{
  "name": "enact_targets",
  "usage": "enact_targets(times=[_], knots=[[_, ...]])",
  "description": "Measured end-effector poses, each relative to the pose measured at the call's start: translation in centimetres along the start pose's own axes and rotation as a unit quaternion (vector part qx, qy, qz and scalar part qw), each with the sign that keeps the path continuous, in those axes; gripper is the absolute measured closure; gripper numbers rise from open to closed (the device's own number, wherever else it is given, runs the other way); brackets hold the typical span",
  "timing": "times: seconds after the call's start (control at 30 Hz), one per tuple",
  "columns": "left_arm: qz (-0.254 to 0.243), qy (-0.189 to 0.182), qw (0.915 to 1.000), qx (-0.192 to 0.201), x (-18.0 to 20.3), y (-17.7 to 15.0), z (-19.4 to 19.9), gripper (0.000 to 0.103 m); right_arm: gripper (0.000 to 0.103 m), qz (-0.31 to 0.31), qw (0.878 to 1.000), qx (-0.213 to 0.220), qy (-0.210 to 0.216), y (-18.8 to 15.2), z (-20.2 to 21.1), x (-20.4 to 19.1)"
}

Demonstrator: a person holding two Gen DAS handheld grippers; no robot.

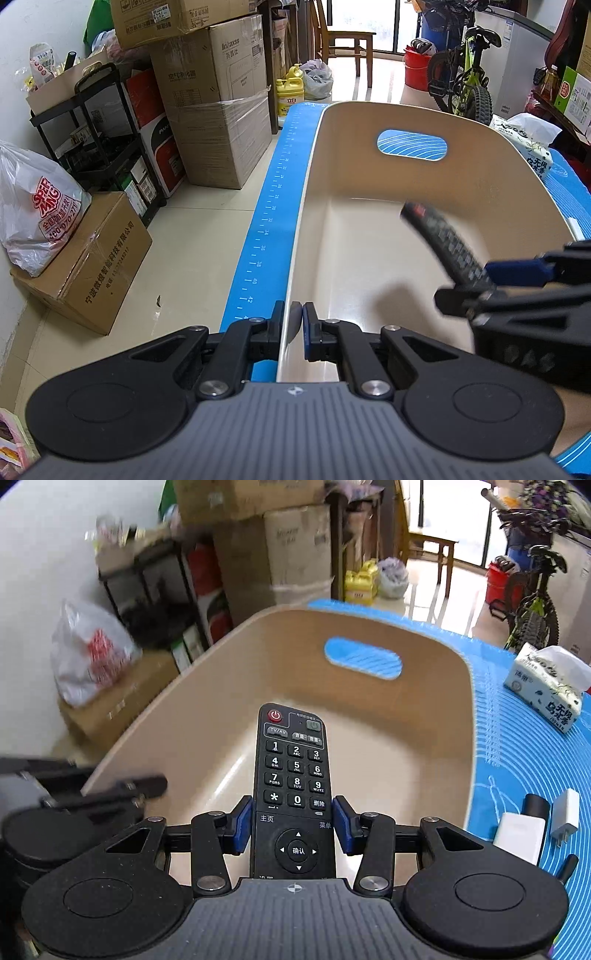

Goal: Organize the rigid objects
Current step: 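Lift the remote with the right gripper and carry it over the bin, then open the right gripper to drop the remote into the bin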

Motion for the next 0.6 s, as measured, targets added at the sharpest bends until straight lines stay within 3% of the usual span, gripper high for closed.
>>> enact_targets(times=[0.27, 0.3, 0.6], knots=[[-0.002, 0.002, 1.0000, 0.001, 0.1, 0.0, -0.1, 0.093, 0.052, 0.004, 0.999, -0.038, -0.014, -0.8, -1.2, 0.2], [-0.002, 0.002, 1.0000, 0.000, 0.1, 0.0, -0.1, 0.093, 0.047, 0.004, 0.999, -0.037, -0.011, -0.8, -1.0, 0.0], [-0.002, 0.003, 1.0000, 0.001, 0.1, -0.1, -0.2, 0.093, 0.031, -0.013, 0.999, 0.028, 0.008, 0.6, 3.9, 1.6]])
Point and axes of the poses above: each gripper's, at about its wrist camera, not at the fingertips, and z roughly against the way its jaws point, x to its right, y to its top, the point moved 7 cm from there along -z, roughly the way its jaws point, and after that the axes turned 1 degree about y, right-handed, at the moved point
